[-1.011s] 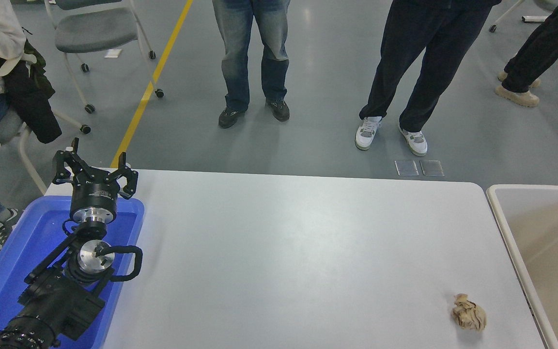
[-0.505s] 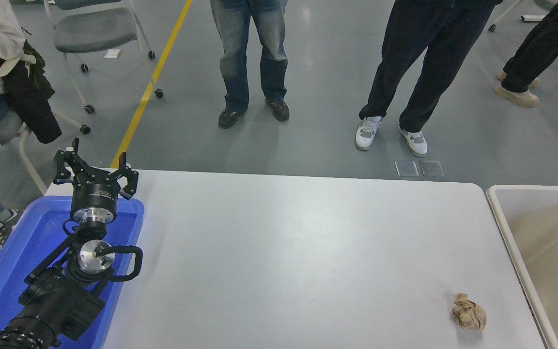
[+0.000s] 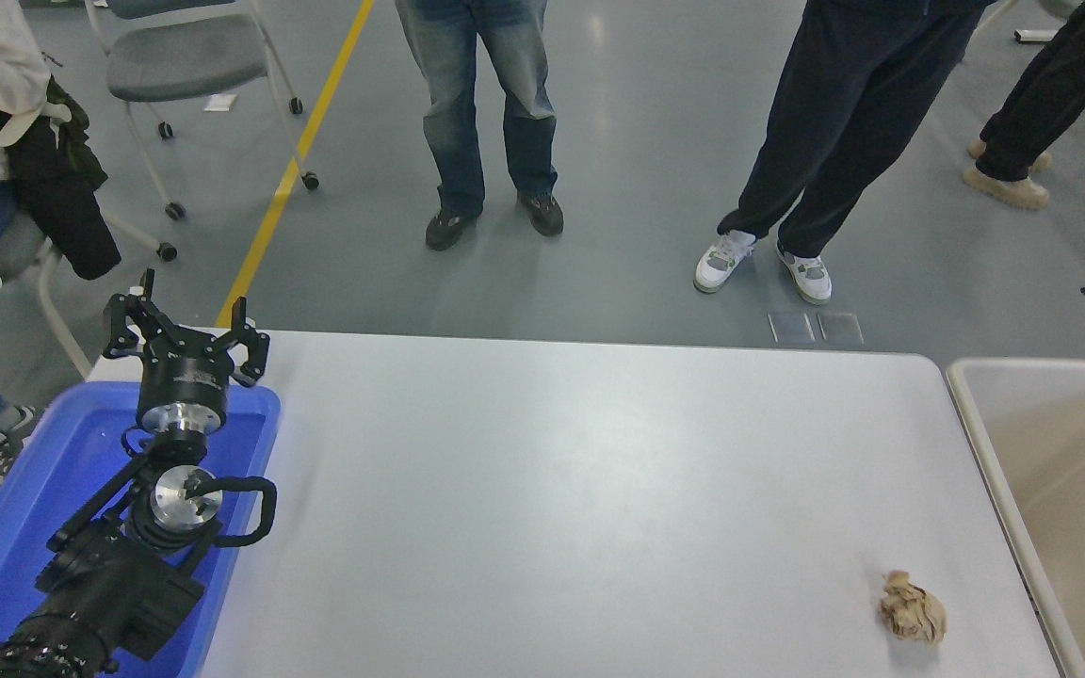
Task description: Pick up foil plate and place in dustbin
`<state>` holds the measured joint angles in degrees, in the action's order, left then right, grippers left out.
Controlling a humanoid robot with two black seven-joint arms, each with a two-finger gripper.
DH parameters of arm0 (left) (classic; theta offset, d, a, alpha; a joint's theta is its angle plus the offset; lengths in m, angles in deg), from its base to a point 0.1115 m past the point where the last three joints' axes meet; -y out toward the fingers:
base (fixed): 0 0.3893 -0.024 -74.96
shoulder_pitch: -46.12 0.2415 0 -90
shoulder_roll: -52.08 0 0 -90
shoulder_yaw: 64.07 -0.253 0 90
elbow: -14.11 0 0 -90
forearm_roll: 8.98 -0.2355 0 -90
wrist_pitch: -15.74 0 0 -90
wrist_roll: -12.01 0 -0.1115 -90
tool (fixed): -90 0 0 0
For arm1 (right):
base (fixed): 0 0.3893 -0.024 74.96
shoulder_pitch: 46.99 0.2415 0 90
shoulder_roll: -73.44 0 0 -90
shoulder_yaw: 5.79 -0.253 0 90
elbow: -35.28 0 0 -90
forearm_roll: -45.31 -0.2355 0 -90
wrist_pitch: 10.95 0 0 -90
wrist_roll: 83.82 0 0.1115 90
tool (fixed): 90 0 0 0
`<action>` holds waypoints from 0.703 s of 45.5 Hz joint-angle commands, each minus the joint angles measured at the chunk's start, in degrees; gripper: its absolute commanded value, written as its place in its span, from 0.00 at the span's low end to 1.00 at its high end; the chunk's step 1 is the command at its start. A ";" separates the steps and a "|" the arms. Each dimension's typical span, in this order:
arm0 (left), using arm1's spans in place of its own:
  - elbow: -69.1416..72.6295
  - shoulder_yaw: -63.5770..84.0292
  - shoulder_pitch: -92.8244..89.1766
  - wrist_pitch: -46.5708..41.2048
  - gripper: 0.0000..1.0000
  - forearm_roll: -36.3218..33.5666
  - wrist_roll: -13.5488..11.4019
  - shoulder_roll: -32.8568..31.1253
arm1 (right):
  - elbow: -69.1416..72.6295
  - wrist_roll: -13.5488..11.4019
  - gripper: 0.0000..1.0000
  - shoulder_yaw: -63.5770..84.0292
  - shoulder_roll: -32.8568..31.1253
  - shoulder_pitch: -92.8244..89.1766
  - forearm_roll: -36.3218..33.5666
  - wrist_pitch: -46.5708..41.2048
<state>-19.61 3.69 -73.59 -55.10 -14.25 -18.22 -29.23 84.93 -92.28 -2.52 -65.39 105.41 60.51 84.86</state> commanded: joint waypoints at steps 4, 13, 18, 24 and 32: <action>-0.11 0.00 0.00 0.08 0.99 0.00 0.00 0.00 | 15.55 -0.59 0.81 23.08 -3.21 22.31 4.31 1.14; 0.06 0.00 0.00 0.00 0.99 0.00 0.00 0.00 | 19.07 -0.68 0.86 37.95 0.22 36.03 4.31 0.44; 0.06 0.00 0.00 0.00 0.99 0.00 0.00 0.00 | 20.83 -0.68 0.91 42.78 2.68 41.04 4.05 0.17; -0.11 0.00 0.00 0.00 0.99 -0.08 0.00 0.00 | 24.78 -0.41 0.92 50.87 7.24 48.33 3.17 0.17; -0.11 0.00 0.00 0.00 0.99 -0.08 0.00 0.00 | 29.18 -0.15 1.00 56.50 12.96 54.23 -0.08 -0.35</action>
<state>-19.61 3.69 -73.58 -55.10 -14.26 -18.23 -29.23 108.40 -92.67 44.15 -58.76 149.91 62.84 85.11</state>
